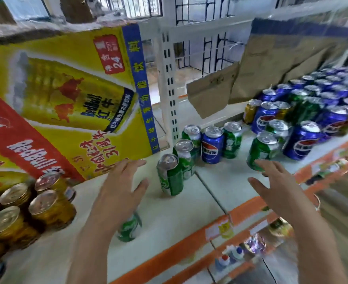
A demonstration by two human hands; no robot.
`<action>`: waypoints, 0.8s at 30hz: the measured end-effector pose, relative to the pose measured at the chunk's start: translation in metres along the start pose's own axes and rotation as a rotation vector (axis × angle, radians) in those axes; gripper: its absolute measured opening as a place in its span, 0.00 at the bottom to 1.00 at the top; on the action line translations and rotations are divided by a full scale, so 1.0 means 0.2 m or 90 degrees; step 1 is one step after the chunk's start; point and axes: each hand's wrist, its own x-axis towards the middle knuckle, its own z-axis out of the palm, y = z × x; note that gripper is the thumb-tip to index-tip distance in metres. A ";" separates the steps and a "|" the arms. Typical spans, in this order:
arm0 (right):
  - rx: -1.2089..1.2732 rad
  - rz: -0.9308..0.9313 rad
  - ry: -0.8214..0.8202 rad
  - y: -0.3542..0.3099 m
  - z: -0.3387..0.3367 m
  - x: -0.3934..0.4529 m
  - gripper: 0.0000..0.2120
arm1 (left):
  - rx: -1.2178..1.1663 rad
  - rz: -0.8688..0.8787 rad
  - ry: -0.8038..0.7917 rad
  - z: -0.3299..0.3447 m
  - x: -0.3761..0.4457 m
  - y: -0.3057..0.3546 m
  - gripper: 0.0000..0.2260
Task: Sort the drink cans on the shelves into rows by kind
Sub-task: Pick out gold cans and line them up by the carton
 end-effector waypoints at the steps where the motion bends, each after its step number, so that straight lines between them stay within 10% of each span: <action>1: 0.002 0.006 0.010 0.05 -0.03 0.02 0.23 | -0.004 0.011 -0.007 0.03 0.04 0.06 0.18; 24: -0.031 -0.005 0.081 0.81 -0.69 0.79 0.24 | 0.001 0.258 -0.069 0.76 1.21 1.20 0.15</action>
